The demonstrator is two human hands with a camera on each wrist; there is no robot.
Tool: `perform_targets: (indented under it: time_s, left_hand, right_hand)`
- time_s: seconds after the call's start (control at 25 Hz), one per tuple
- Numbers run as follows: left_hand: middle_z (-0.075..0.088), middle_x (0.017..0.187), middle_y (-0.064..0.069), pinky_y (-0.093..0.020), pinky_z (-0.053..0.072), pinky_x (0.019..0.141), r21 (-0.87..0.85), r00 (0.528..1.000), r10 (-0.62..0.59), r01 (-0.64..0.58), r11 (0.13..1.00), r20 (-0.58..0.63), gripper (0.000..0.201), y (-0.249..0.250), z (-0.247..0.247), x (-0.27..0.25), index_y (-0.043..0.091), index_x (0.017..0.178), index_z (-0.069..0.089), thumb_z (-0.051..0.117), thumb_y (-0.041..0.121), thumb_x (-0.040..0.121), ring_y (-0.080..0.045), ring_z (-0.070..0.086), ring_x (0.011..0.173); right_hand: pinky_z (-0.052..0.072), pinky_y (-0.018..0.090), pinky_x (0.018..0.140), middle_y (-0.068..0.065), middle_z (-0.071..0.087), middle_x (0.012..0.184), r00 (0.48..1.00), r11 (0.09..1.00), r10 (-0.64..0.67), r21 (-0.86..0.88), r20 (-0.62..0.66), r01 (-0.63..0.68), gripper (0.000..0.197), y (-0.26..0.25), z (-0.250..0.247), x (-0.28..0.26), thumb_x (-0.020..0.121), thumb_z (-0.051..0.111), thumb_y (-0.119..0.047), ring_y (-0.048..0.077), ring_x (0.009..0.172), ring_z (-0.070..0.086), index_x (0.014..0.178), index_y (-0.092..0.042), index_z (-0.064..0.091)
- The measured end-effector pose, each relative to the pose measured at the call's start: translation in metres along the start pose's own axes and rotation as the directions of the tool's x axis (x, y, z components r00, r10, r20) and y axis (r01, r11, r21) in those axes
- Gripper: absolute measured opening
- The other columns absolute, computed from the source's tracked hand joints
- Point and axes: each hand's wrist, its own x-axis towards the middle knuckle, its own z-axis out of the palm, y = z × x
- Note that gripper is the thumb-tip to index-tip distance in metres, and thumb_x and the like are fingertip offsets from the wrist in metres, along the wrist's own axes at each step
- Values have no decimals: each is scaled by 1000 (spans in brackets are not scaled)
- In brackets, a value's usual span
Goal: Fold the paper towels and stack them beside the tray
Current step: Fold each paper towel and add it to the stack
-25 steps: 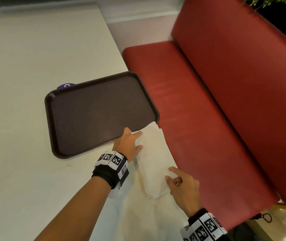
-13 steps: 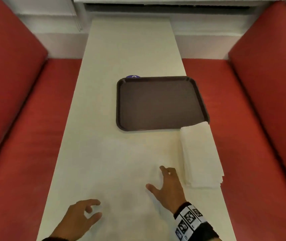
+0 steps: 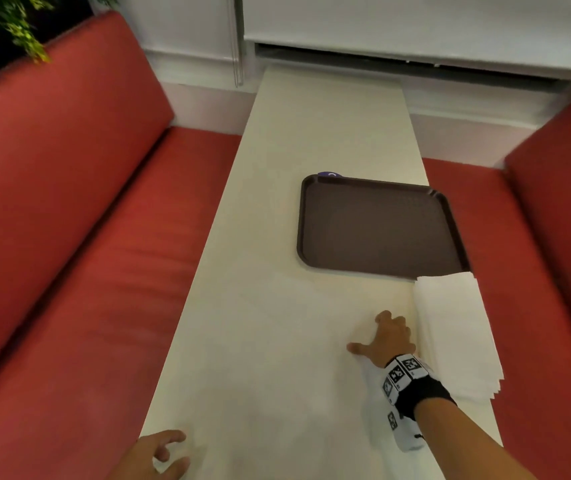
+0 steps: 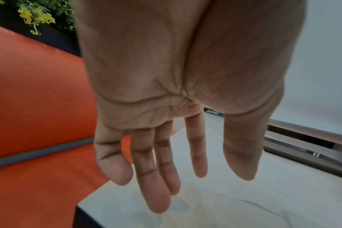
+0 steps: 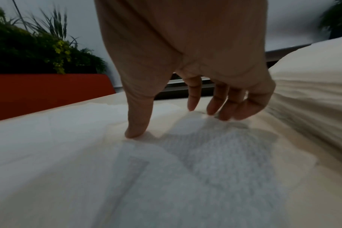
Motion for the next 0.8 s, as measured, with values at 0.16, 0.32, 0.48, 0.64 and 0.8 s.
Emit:
perform_targets:
  time_s: [0.16,0.32,0.48,0.64,0.8]
  left_hand:
    - [55,69,2,-22,46,72,-39,999,42,-43,998,-28,59,-5,-2,5,66,56,56,85,15,63,1,50,49]
    - [56,65,0,-17,45,65,21,992,85,-83,996,-95,63,5,-6,15,73,56,51,87,21,59,-7,50,44]
    - [60,66,-2,-5,43,55,18,984,142,-141,990,-109,58,34,-12,21,70,55,53,86,23,59,-2,51,37]
    - [65,72,-1,-3,41,60,40,979,185,-182,982,-84,40,64,-12,27,59,70,58,82,27,65,-6,50,37]
    - [63,67,-1,-5,41,53,-6,968,213,-216,976,-135,60,77,-10,31,70,62,55,85,18,61,-3,49,36]
  right_hand:
    - [34,45,106,6,47,137,998,999,-18,49,52,15,81,7,-1,-8,74,72,-55,27,127,44,137,-17,36]
    - [41,37,95,3,63,125,955,964,-171,157,-244,213,36,5,-21,-18,91,58,-40,25,115,53,121,-21,61]
    - [51,33,71,7,73,88,856,887,-277,226,-437,402,15,7,-52,-27,91,60,-27,28,80,65,91,-17,71]
    - [41,26,70,10,73,85,821,855,-261,273,-507,441,17,15,-64,-32,94,57,-25,30,80,65,99,-18,72]
    - [42,24,74,10,74,90,801,833,-261,293,-539,470,18,21,-63,-27,93,59,-23,29,83,67,103,-16,73]
